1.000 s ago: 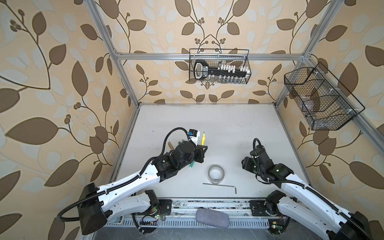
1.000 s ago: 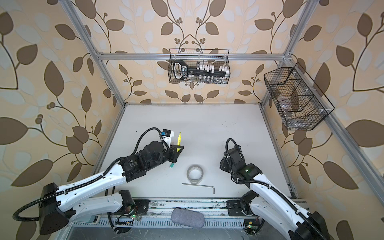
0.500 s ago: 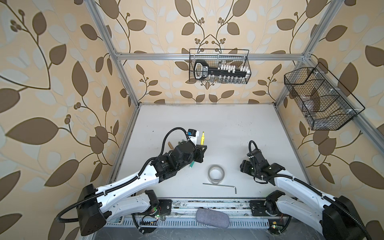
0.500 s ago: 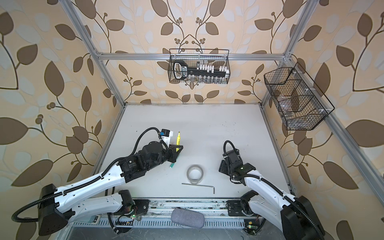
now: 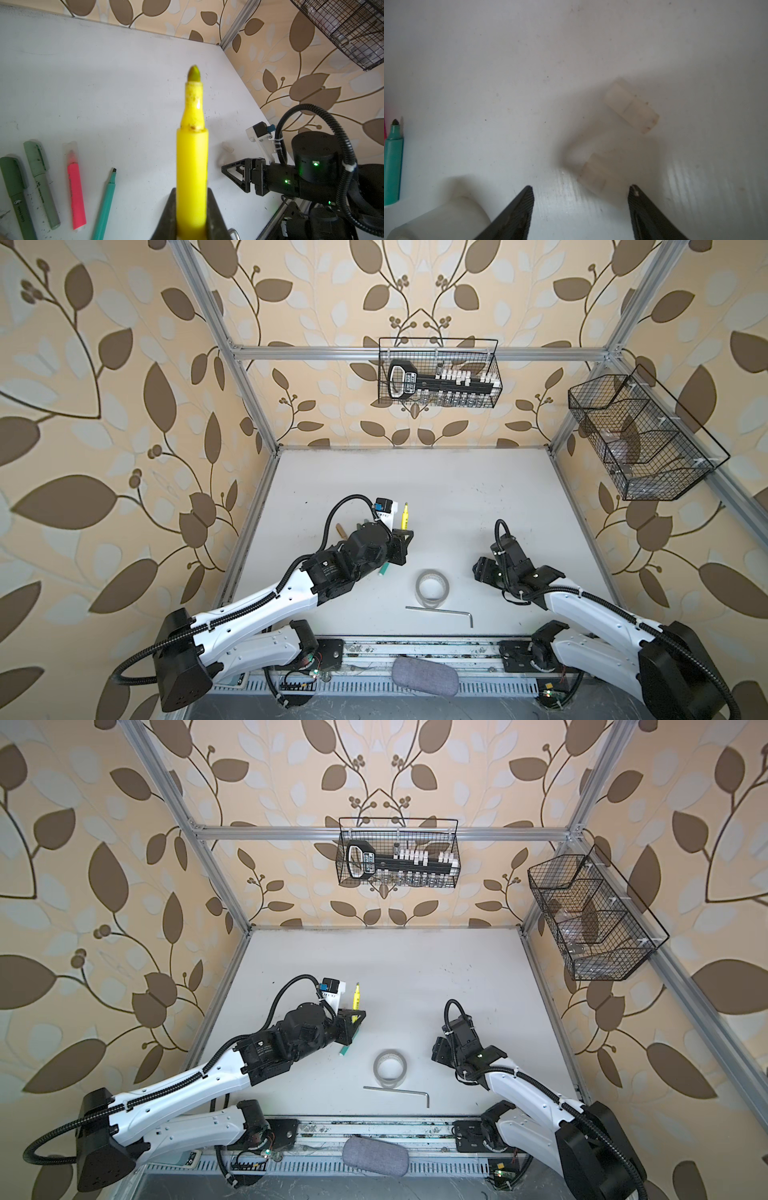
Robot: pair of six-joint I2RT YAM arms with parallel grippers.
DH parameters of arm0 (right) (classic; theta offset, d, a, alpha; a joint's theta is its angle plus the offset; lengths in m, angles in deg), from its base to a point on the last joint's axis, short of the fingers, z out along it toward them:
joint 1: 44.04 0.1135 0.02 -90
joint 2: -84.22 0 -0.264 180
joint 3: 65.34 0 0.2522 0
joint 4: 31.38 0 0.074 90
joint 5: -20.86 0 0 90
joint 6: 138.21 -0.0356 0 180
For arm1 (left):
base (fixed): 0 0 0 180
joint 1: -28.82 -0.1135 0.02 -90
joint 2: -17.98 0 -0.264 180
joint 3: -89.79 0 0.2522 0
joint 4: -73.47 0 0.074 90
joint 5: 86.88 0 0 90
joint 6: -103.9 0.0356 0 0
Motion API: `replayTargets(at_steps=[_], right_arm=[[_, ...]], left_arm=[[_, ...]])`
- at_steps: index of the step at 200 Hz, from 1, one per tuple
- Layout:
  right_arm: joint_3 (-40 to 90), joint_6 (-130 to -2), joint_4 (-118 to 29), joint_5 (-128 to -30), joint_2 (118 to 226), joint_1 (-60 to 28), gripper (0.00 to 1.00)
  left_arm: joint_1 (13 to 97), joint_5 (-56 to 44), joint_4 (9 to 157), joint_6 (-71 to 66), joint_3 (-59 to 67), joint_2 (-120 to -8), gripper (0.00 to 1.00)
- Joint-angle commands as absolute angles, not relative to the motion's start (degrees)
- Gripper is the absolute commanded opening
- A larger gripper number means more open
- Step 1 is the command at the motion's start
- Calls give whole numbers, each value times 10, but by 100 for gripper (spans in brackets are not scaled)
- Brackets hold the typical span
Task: Insert the pens into the pen caps
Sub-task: 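Move the right gripper down over the clear caps on the table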
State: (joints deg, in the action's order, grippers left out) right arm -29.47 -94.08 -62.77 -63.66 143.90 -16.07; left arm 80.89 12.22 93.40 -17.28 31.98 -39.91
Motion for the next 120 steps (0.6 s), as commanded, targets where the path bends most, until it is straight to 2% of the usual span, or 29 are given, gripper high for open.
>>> replayTargets(at_steps=[1, 50, 120], right_arm=[[-299, -961, -600, -646, 1452, -137, 72], [-275, -983, -569, -634, 1501, -87, 69], [-243, -965, -567, -615, 1550, -102, 69]], left_arm=[[809, 129, 933, -169, 320, -384, 0], [809, 128, 935, -169, 320, -379, 0], [809, 130, 936, -168, 321, -376, 0]])
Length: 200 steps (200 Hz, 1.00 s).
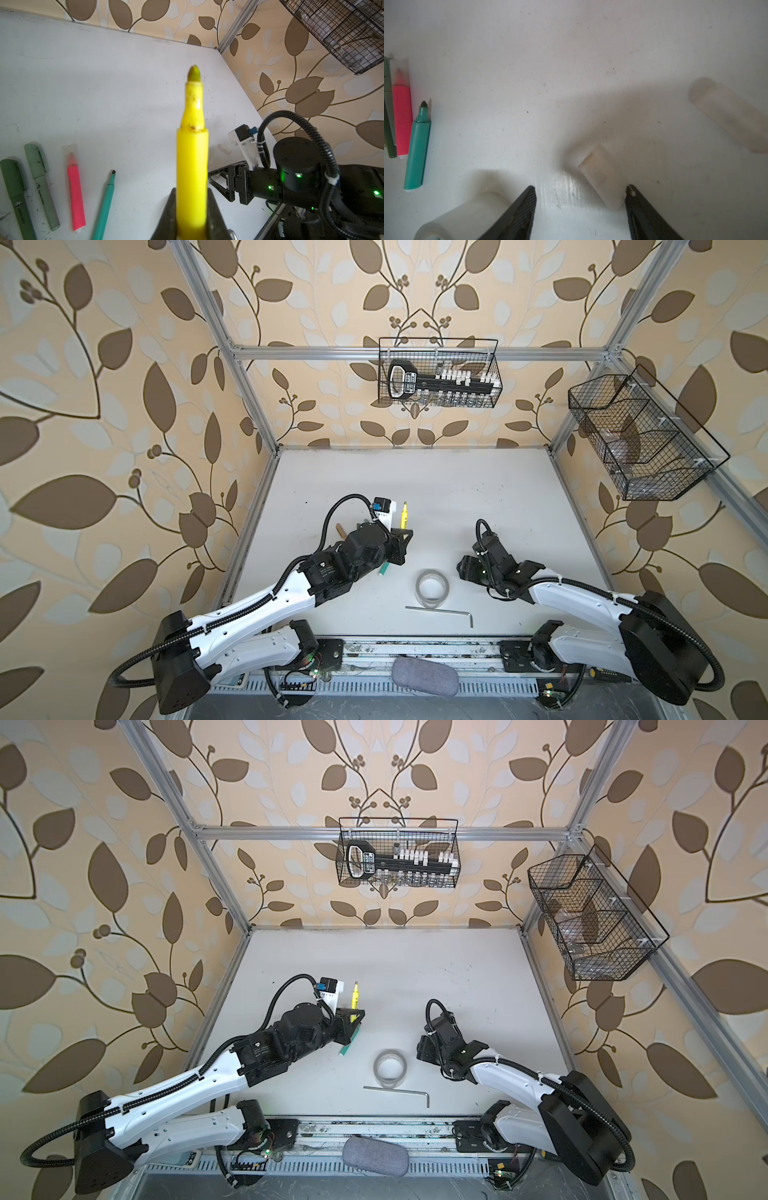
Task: Insert the pens into the pen caps
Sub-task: 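Move the right gripper down over the clear caps on the table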
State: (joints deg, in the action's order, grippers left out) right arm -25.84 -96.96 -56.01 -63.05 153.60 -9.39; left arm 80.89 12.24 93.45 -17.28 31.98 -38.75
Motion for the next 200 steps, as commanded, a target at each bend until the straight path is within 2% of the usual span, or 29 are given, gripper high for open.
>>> replayTargets(at_steps=[1, 200], right_arm=[[-243, -965, -567, -615, 1550, -103, 69], [-139, -964, -516, -651, 1655, -78, 61]], left_arm=[[809, 131, 936, -167, 321, -376, 0], [809, 137, 940, -165, 319, -373, 0]])
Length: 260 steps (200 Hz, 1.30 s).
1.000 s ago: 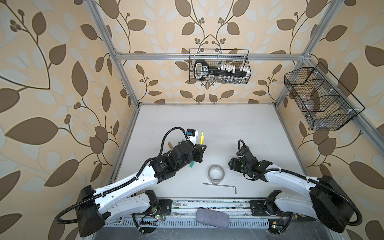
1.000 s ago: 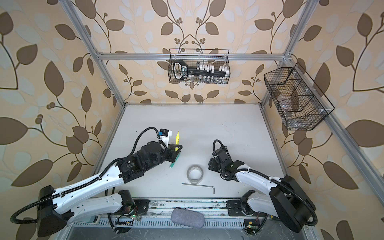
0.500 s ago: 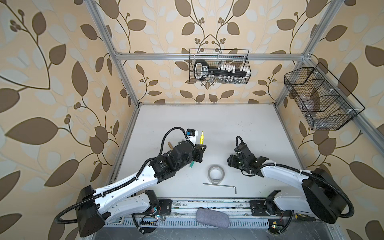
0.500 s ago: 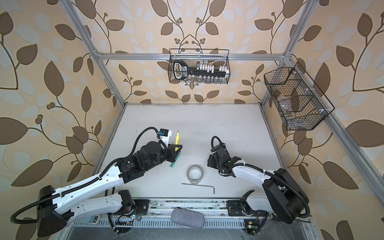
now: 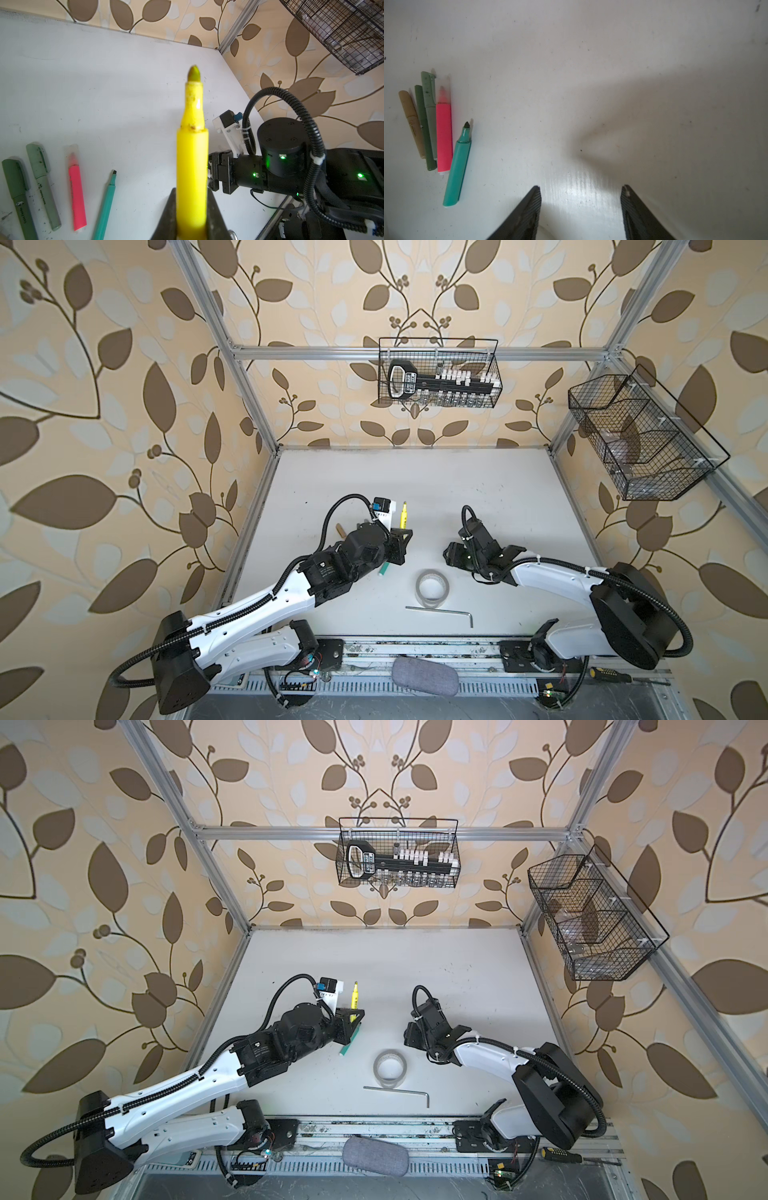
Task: Insert the pens into the pen caps
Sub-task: 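Move the right gripper down over the clear caps on the table, then align the right gripper over an upright clear cap and close on it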
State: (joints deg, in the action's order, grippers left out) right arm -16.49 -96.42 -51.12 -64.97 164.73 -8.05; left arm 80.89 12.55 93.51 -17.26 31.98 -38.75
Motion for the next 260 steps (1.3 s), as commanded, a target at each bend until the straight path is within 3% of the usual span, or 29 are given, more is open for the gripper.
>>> replayTargets(at_steps=[1, 57, 113, 209, 260], right_arm=[[-138, -964, -518, -651, 1655, -78, 60], [-120, -898, -650, -558, 1604, -82, 63], [-148, -870, -652, -590, 1611, -85, 63], [-202, -888, -713, -546, 1569, -62, 59], [-208, -884, -699, -559, 1599, -98, 55]], left_arm=[[809, 137, 941, -165, 320, -373, 0], [809, 138, 941, -164, 320, -371, 0], [809, 131, 941, -167, 321, -370, 0], [809, 128, 937, -168, 320, -373, 0], [809, 126, 939, -170, 323, -368, 0]])
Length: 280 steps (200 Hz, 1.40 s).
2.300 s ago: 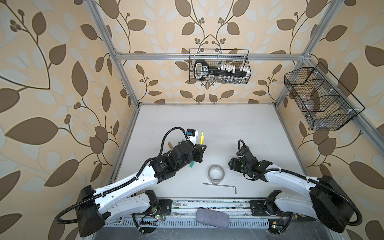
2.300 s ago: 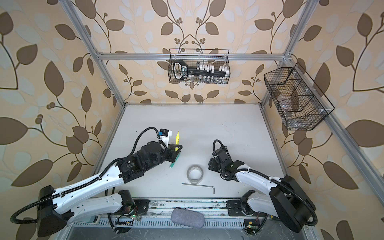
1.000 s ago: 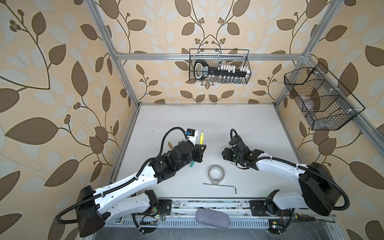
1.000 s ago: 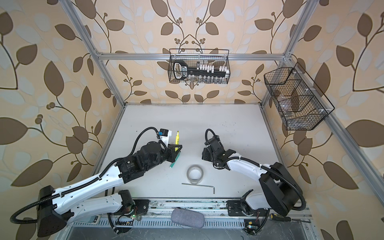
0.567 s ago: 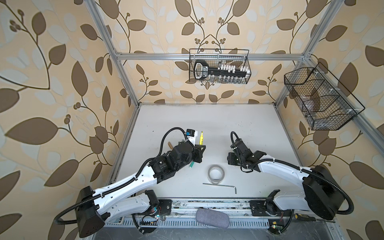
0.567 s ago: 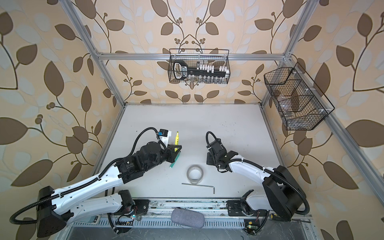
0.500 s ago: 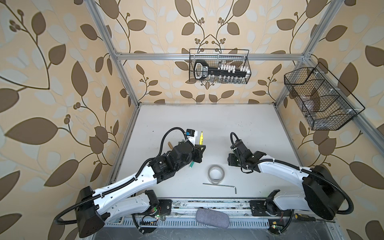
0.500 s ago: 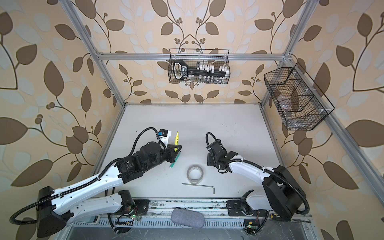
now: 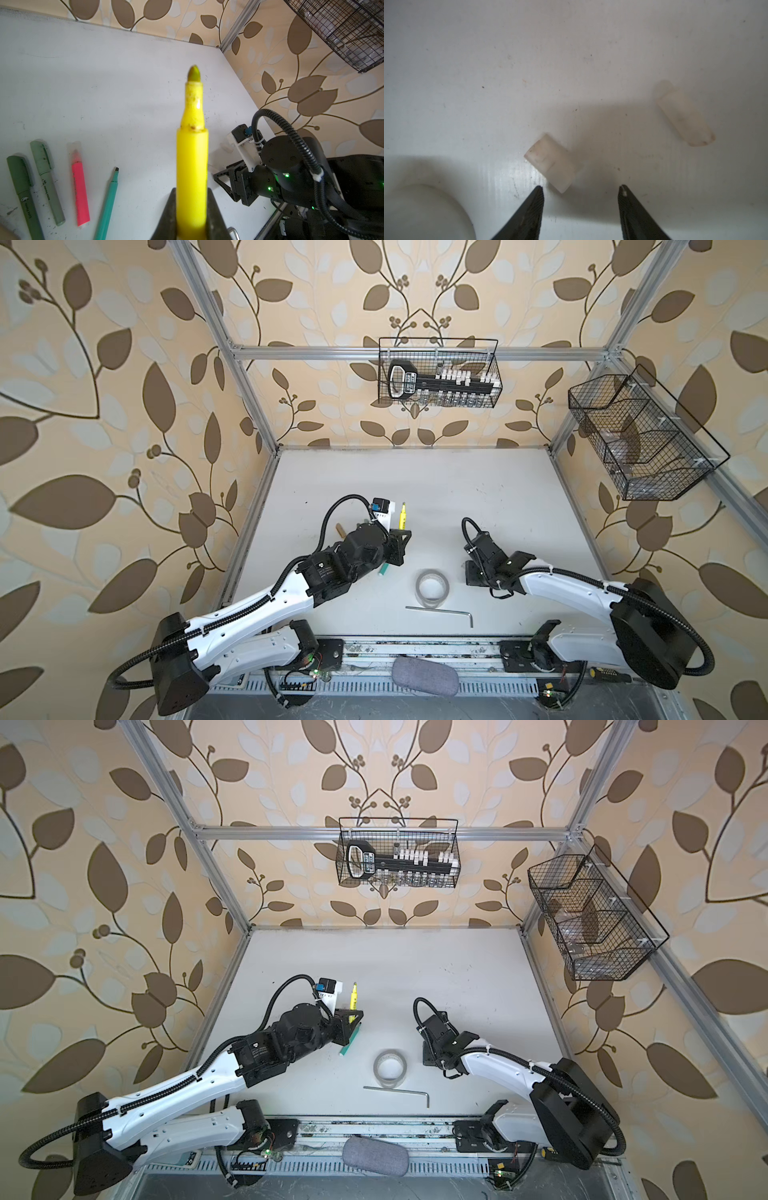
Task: Insert the pens into the pen caps
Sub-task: 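Align the right gripper over an upright clear cap and close on it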
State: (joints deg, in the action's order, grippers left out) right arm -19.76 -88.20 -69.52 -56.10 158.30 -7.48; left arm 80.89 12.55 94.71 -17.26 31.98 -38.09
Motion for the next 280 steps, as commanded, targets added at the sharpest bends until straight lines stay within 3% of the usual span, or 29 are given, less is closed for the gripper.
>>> replayTargets(at_steps=[1, 108, 181, 213, 280], right_arm=[[-208, -884, -698, -561, 1600, -99, 54], [-161, -871, -660, -556, 1660, -123, 50], [-138, -895, -700, -536, 1557, -92, 54], [-103, -895, -713, -533, 1614, -77, 55], [-88, -884, -710, -541, 1694, -74, 47]], left_arm=[[809, 126, 939, -170, 323, -367, 0], [809, 125, 939, -163, 321, -367, 0], [809, 101, 927, -154, 323, -368, 0], [809, 102, 930, -158, 325, -366, 0], [809, 101, 929, -158, 324, -367, 0]])
